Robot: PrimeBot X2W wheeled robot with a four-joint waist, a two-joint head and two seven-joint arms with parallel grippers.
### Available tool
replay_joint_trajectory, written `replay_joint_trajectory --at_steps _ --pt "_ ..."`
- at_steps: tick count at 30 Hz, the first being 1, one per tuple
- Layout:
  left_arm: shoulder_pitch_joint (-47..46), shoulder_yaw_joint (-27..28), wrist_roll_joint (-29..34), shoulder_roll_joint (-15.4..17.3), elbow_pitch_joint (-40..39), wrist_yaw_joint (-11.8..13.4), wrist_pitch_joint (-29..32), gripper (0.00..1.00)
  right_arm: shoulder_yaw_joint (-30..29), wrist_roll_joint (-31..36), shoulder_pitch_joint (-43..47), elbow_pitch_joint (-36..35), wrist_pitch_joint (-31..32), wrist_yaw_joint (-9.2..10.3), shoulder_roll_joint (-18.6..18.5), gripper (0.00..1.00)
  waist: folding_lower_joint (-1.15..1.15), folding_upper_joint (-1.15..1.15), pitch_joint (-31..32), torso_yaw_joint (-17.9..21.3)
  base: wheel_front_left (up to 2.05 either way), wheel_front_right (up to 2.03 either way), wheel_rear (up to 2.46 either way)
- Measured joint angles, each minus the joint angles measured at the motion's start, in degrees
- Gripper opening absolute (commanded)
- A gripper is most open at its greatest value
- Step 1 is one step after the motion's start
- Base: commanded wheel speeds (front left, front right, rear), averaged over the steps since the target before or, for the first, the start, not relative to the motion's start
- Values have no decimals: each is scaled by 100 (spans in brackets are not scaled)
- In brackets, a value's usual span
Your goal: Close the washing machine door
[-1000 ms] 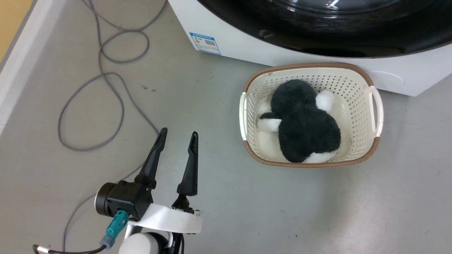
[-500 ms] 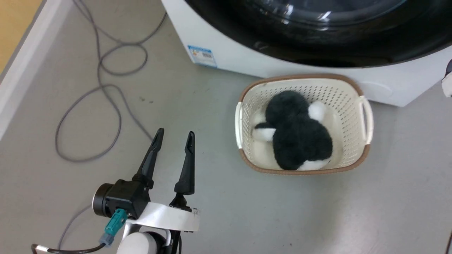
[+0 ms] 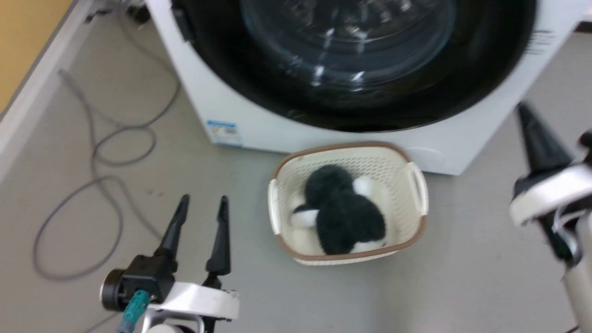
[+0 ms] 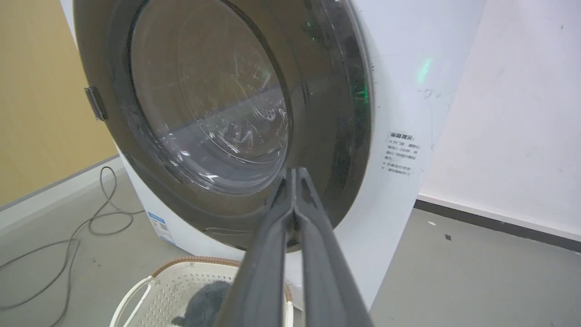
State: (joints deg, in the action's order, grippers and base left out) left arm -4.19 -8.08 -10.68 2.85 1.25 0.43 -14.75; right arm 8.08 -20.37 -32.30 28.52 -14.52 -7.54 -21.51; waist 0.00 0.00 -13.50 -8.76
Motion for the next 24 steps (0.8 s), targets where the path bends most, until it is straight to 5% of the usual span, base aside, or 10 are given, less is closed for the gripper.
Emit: replay_joint_trajectory --at_steps 9,19,21,22,24 --pt "274 382 47 -1 20 -9 0 100 -358 457 1325 -1400 -24 0 713 0 0 0 476 604 0 0 0" --pt "425 488 151 -2 200 -163 0 100 -828 971 2531 -2143 -16 1 1345 0 0 0 802 912 0 0 0" --pt "464 472 151 -2 234 -163 0 100 -925 1054 2754 -2260 -16 1 1466 38 0 0 827 919 0 0 0" --pt "478 465 151 -1 249 -163 0 100 -979 1099 2851 -2321 -16 1 1517 92 0 0 835 920 0 0 0" --pt "514 438 151 -1 282 -163 0 100 -1047 1121 3010 -2418 -12 1 1601 100 0 0 850 924 0 0 0"
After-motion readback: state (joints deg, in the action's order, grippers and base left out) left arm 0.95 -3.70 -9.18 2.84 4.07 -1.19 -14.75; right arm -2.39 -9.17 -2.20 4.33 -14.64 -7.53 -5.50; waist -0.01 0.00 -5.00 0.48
